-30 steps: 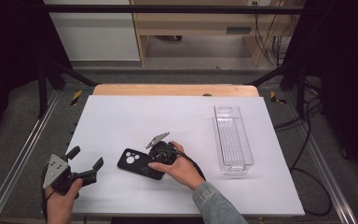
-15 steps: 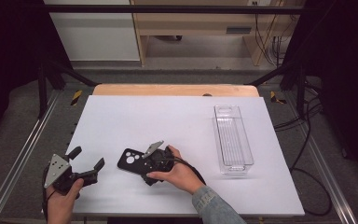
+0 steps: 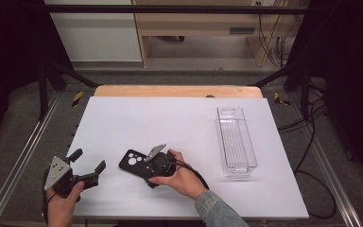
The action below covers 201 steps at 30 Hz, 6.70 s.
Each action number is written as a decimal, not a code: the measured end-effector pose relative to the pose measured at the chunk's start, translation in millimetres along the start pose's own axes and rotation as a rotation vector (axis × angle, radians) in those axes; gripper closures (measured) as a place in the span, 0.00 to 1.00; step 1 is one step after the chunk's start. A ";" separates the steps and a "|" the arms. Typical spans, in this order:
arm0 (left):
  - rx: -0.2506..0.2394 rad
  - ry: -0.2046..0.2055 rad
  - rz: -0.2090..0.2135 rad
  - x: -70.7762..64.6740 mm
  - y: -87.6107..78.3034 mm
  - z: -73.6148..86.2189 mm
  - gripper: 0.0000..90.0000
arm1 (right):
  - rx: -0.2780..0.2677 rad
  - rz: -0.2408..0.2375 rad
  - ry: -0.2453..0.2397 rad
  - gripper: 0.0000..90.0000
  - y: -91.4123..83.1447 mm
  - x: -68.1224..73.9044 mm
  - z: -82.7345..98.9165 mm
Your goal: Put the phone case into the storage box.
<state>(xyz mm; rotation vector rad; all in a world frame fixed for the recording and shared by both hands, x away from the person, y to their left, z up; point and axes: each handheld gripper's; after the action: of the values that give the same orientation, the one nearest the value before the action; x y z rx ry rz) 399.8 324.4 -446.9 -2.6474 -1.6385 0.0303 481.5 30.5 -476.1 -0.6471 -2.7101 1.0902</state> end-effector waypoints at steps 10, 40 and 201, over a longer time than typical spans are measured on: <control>0.002 0.003 0.009 -2.6 2.0 -0.6 0.04 | -0.010 0.032 -0.028 0.17 -7.1 5.0 4.1; 0.017 -0.019 0.055 -15.6 3.9 -4.9 0.04 | -0.271 0.277 0.042 0.17 -80.3 -1.3 31.7; -0.043 -0.206 0.222 -68.1 32.5 -48.8 0.90 | -0.607 0.370 0.055 0.08 -63.9 66.0 -2.0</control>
<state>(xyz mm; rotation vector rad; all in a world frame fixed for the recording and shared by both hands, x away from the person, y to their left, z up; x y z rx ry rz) 400.1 248.2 -399.1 -2.9315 -1.3973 0.2846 401.6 20.0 -432.1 -1.2777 -2.9366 0.2568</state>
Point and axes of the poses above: each handheld gripper's, and its own axes: y roughly forward along the jaws, z roughly out of its underside, x roughly to its left, and after that the axes turned 8 degrees about -x, right-handed
